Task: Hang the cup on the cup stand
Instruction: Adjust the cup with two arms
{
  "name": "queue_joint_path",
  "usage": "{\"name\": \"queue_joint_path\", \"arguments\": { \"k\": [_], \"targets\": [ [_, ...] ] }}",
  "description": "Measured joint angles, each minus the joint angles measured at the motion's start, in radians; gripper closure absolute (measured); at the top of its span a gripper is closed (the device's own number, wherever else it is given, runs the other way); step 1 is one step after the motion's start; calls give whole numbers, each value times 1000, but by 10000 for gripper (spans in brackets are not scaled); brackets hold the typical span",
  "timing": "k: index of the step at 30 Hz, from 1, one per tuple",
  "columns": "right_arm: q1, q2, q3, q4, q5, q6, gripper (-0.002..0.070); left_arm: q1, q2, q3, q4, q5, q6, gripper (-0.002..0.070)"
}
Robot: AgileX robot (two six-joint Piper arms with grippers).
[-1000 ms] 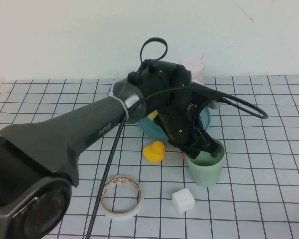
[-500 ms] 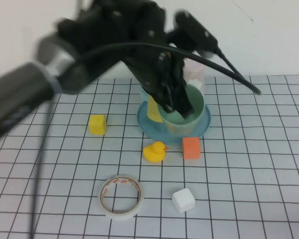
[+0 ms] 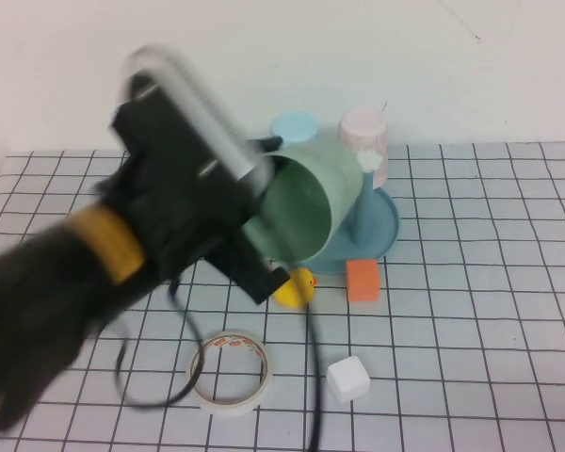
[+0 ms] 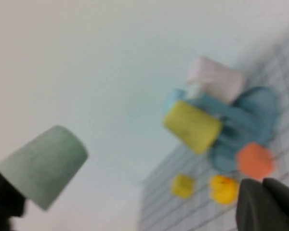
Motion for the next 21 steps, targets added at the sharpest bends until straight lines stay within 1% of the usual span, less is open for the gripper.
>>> {"name": "queue_joint_path", "arguments": {
  "k": [2,4,5,7,12,16,21],
  "targets": [
    [0,0,0,123,38,-75,678,0,-29,102,-9,-204,8,658],
    [0,2,0,197,84,-108,678,0,-38,168,-36,-402,36,659],
    [0,16,0,226,117,-116,678,0,-38,188,-56,-477,56,659],
    [0,67,0,262,173,-127,678,0,-38,206,-109,-570,79,659],
    [0,247,-46,278,316,-237,678,0,-38,212,-275,-659,94,659],
    [0,448,-183,280,430,-358,678,0,-38,212,-398,-717,96,659],
    [0,736,-368,284,628,-470,678,0,-36,212,-495,-820,98,659]
  ]
}}
